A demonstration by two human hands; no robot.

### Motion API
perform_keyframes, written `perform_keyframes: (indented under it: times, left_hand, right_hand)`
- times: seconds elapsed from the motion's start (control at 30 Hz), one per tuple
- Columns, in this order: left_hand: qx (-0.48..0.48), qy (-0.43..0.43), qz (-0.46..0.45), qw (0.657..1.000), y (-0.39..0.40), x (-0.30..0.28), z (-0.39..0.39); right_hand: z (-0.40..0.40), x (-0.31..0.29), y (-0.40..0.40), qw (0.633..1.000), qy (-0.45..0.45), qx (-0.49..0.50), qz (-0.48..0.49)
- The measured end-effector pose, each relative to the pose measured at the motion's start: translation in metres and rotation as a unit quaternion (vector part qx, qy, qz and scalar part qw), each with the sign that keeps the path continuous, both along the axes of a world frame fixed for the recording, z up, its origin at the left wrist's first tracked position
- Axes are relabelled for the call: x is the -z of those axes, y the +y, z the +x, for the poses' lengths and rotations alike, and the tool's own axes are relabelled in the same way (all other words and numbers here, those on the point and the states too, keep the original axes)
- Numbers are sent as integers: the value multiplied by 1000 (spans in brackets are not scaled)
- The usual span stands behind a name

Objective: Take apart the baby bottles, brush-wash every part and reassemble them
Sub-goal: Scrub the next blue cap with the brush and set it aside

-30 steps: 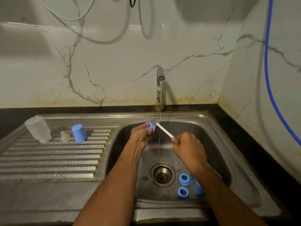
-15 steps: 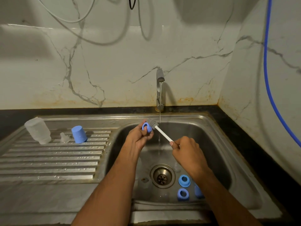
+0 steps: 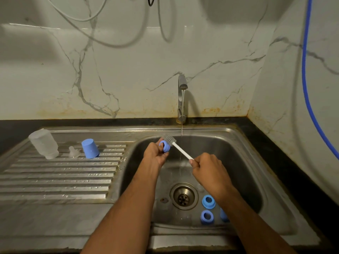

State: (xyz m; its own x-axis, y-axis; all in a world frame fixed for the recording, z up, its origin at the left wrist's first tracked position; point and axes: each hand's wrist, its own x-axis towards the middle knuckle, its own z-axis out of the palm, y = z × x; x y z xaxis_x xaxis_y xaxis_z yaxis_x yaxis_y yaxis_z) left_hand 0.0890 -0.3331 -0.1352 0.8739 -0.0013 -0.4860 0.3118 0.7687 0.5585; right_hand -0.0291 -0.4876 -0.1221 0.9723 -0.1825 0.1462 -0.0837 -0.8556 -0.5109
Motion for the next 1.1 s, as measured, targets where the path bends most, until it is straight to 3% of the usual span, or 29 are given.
perform_keyframes:
  times: [0.13, 0.33, 0.53, 0.73, 0.9, 1.1]
  left_hand:
    - [-19, 7, 23, 1000, 3, 3, 7]
    - [0, 15, 60, 998, -9, 3, 2]
    - [-21, 9, 45, 999, 4, 4, 8]
    - [22, 0, 28, 999, -8, 3, 2]
    - [-19, 8, 10, 1000, 3, 7, 5]
    - [13, 11, 43, 999, -6, 1, -1]
  right_hand:
    - [-5, 6, -5, 1000, 23, -7, 5]
    - [1, -1, 1, 1000, -13, 8, -1]
    - [-6, 5, -2, 999, 30, -22, -9]
    - [0, -2, -2, 1000, -9, 2, 6]
    - [-3, 3, 3, 999, 26, -24, -10]
    - [1, 1, -2, 1000, 7, 2, -11]
